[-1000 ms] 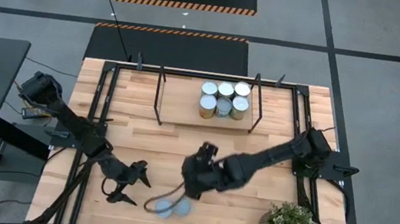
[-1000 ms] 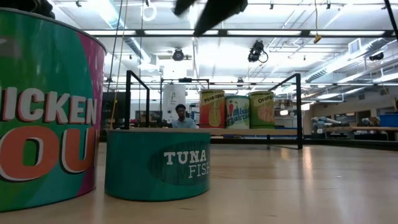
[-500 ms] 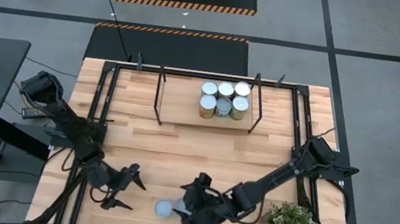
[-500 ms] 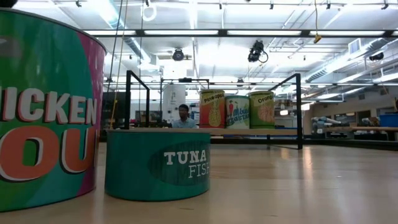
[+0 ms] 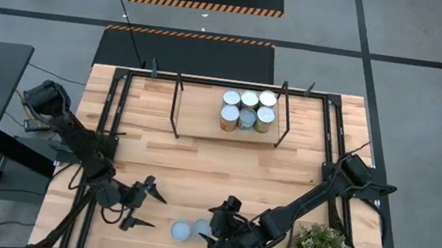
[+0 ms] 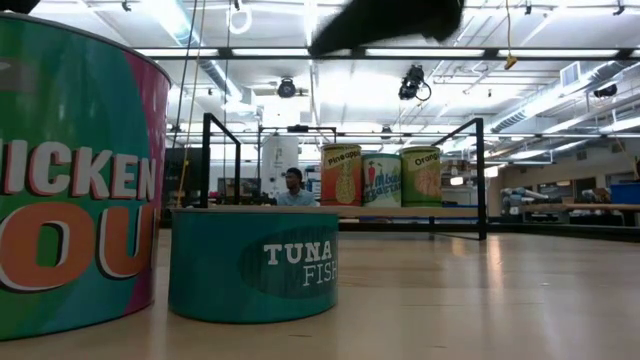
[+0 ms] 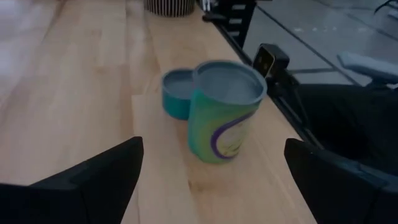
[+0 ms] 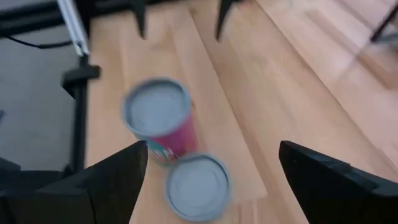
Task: Pick and place cans onto a shelf
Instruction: Put the canned chicken soup on the shelf
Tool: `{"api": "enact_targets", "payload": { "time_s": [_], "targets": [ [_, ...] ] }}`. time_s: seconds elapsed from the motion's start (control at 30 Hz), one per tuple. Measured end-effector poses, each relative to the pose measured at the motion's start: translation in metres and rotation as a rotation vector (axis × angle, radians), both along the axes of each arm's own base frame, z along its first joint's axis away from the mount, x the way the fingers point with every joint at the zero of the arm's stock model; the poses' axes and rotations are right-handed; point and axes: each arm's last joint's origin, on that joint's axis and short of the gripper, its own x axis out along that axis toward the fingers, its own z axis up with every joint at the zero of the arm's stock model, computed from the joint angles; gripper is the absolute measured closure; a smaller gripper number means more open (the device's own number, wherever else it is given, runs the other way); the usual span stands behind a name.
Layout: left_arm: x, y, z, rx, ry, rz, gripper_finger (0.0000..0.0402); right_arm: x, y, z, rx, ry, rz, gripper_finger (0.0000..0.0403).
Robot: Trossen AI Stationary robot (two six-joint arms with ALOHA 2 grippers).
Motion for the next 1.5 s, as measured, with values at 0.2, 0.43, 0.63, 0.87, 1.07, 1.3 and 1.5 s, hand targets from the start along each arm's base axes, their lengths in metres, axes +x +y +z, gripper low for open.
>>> {"api": "enact_targets", "payload": {
  "time_s": [0.2,0.43,0.63,0.87,1.07,1.3,1.5],
  "targets": [
    [0.009,-0.010,-0.013,0.005,-0.071,-0.030,0.0005,0.000,-0.008,-0.012,0.009,0.020,-0.031,0.0031],
    [0.018,-0.019,-0.031,0.029,-0.159,-0.049,0.0005,0.003,-0.013,-0.011,-0.015,0.027,-0.017,0.0031],
    [0.041,-0.031,-0.046,0.059,-0.130,-0.077,0.0005,0.005,-0.011,-0.010,-0.005,0.016,0.013,0.0031],
    [0.061,-0.037,-0.045,0.089,-0.129,-0.072,0.0005,0.005,-0.011,-0.010,-0.004,0.015,0.015,0.0031],
    [0.072,-0.042,-0.040,0.082,-0.122,-0.074,0.0005,0.005,-0.011,-0.010,-0.005,0.015,0.015,0.0034],
    [0.080,-0.044,-0.039,0.102,-0.088,-0.069,0.0008,0.006,-0.013,-0.010,-0.003,0.015,0.008,0.0035],
    [0.082,-0.043,-0.038,0.060,-0.075,-0.054,0.0038,0.006,-0.013,-0.010,-0.001,0.023,0.015,0.0035]
  ]
}}
